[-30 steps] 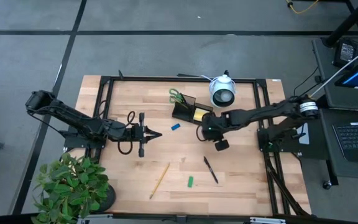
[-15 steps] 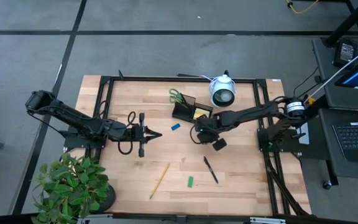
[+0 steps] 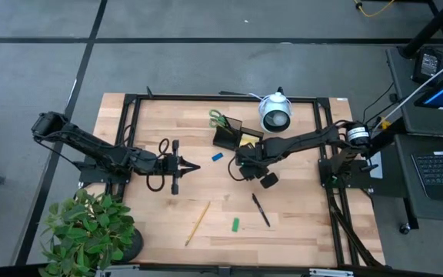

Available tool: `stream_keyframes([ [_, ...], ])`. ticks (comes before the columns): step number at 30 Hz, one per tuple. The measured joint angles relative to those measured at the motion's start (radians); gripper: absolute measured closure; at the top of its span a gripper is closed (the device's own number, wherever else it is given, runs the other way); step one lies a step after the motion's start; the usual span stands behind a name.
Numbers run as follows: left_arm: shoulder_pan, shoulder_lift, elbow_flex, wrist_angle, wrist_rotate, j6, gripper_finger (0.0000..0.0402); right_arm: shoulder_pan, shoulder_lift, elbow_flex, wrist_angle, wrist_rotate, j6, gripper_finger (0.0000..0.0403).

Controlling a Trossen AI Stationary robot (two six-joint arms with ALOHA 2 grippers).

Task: Pick and place office supplies into organizer
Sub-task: Put the yellow binder clip into the black desk organizer

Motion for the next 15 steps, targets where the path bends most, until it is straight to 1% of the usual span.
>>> stream_keyframes([
  [6,0.0,0.0,0.0,-0.008,0.0,0.0,0.0396,0.013,0.0,-0.019,-0.013,-0.006,0.003,0.0236],
  [8,0.0,0.0,0.0,-0.015,0.0,0.0,0.0397,0.012,0.0,-0.025,-0.02,-0.005,-0.022,0.0225],
  [12,0.0,0.0,0.0,-0.015,0.0,-0.007,0.04,0.009,0.0,-0.025,-0.014,-0.005,-0.053,0.0218],
  [15,0.0,0.0,0.0,-0.015,0.0,-0.015,0.0399,0.003,0.002,-0.025,-0.012,-0.005,-0.053,0.0223],
])
